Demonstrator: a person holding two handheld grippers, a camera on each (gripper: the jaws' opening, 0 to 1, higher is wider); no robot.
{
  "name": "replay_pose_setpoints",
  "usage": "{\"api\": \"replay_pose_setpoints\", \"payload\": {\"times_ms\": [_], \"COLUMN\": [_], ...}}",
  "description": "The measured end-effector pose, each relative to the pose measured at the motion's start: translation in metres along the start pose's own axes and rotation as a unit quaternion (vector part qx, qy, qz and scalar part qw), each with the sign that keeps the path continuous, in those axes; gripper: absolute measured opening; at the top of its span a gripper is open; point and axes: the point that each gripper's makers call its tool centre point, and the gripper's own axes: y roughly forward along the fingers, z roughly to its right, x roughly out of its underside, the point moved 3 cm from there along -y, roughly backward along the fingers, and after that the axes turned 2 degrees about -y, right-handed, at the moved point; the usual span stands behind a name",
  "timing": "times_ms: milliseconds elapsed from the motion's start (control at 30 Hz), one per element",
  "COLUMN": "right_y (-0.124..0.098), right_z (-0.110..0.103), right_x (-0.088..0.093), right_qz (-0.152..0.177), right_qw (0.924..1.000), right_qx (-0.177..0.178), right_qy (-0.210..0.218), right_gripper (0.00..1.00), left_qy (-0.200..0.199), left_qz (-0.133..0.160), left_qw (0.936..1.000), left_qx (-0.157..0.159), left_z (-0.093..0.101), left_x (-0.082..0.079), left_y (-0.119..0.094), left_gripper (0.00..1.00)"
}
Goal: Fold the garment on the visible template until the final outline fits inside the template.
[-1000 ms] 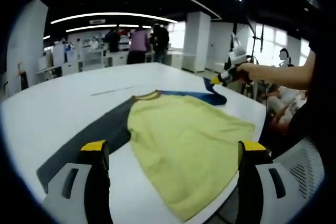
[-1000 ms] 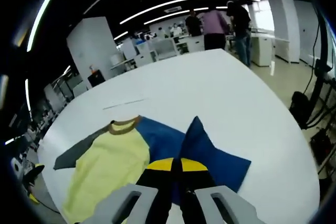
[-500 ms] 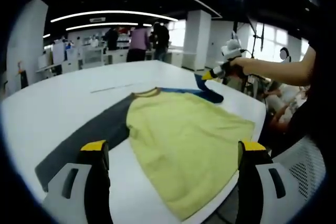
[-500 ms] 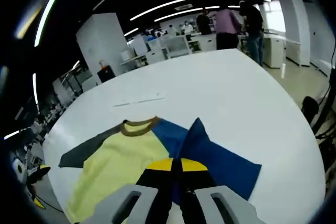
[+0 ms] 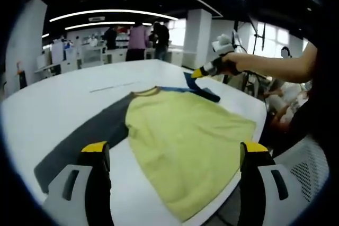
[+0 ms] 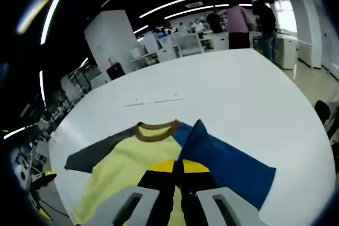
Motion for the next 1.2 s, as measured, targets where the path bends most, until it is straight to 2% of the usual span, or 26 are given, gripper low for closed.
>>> {"api": "replay_pose_setpoints", "payload": {"times_ms": [833, 1200], "right_y": [0.045, 0.063], "right_z": [-0.051, -0.078], "right_x": [-0.009, -0.017], "right_qz": [-0.024, -0.037], "right_qw": [0.9985, 0.9956], "right_qx": [-0.043, -0.059], "right_qy": [-0.026, -0.062], "right_gripper": [0.00, 0.00], "left_qy": [-0.004, -0.004], "left_qz": [-0.002, -0.006], "left_qw": [1.0000, 0.9999], "left_qx": [-0.006, -0.010], "left_z": [-0.004, -0.008], "left_x": [0.002, 0.006], "left_y": [-0.002, -0.004], "left_gripper": [0.99, 0.99]}}
